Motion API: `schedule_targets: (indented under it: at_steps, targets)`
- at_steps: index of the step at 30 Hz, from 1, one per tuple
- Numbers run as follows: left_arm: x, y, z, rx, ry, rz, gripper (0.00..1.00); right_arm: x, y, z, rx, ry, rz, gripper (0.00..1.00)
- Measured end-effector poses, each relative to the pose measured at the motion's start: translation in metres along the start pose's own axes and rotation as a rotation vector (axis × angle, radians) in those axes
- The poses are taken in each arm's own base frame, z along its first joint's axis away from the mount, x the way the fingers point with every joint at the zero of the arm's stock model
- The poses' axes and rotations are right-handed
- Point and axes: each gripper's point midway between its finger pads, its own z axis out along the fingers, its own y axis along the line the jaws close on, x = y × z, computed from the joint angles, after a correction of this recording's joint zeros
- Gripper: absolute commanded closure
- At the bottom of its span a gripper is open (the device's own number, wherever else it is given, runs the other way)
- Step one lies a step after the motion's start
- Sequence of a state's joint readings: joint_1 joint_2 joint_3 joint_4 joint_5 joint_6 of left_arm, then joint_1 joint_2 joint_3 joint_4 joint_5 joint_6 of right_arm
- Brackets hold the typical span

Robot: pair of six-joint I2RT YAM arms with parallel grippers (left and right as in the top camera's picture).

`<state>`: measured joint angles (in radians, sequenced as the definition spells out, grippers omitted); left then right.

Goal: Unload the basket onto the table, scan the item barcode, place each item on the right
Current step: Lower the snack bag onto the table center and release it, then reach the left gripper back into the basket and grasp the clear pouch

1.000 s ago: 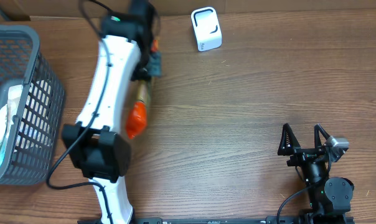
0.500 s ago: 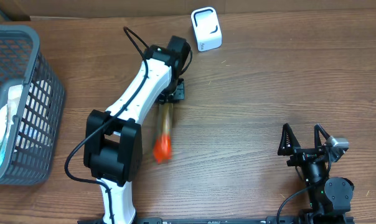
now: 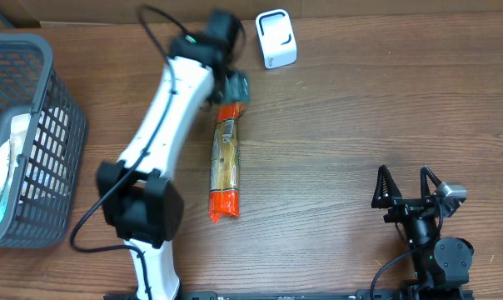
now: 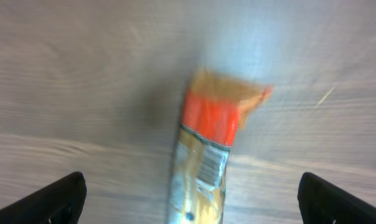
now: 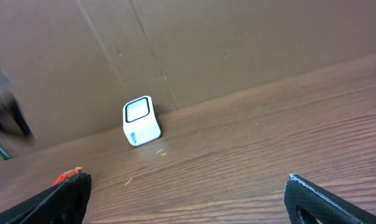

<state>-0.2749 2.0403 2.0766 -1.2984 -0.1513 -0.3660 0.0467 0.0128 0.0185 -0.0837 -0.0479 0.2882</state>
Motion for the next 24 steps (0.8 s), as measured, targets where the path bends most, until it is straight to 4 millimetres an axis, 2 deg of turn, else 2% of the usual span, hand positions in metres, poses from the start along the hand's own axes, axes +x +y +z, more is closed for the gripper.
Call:
schedule_targets:
  at_steps: [2,5,7,8,9,11,14,18,22,24]
  targets:
    - [-0.026,0.023,-0.045,0.018,-0.096,-0.048,0.00,0.000,0.000,0.000,0.000,0.000,0.000,0.00]
    - [-0.049,0.076,-0.118,0.017,-0.244,-0.141,0.00,0.000,0.000,0.000,-0.001,-0.001,0.000,0.00]
    - [-0.049,0.125,-0.165,-0.010,-0.333,-0.233,0.00,0.000,0.000,0.000,0.000,0.000,0.000,0.00]
    - [-0.046,0.144,-0.181,-0.026,-0.364,-0.270,0.00,0.000,0.000,0.000,0.000,0.000,0.000,0.00]
    - [-0.039,0.173,-0.198,-0.057,-0.395,-0.332,0.00,0.000,0.000,0.000,0.000,0.000,0.000,0.00]
    - [-0.020,0.219,-0.218,-0.115,-0.412,-0.442,0.00,0.000,0.000,0.000,0.000,0.000,0.000,0.00]
    - [0.016,0.286,-0.229,-0.216,-0.380,-0.628,0.00,0.000,0.000,0.000,0.000,0.000,0.000,0.00]
    - [0.048,0.353,-0.223,-0.299,-0.333,-0.812,0.00,0.000,0.000,0.000,0.000,0.000,0.000,0.00]
    - [0.065,0.396,-0.209,-0.329,-0.309,-0.905,0.00,0.000,0.000,0.000,0.000,0.000,0.000,0.00]
    - [0.069,0.408,-0.198,-0.336,-0.287,-0.895,0.01,0.000,0.000,0.000,0.000,0.000,0.000,0.00]
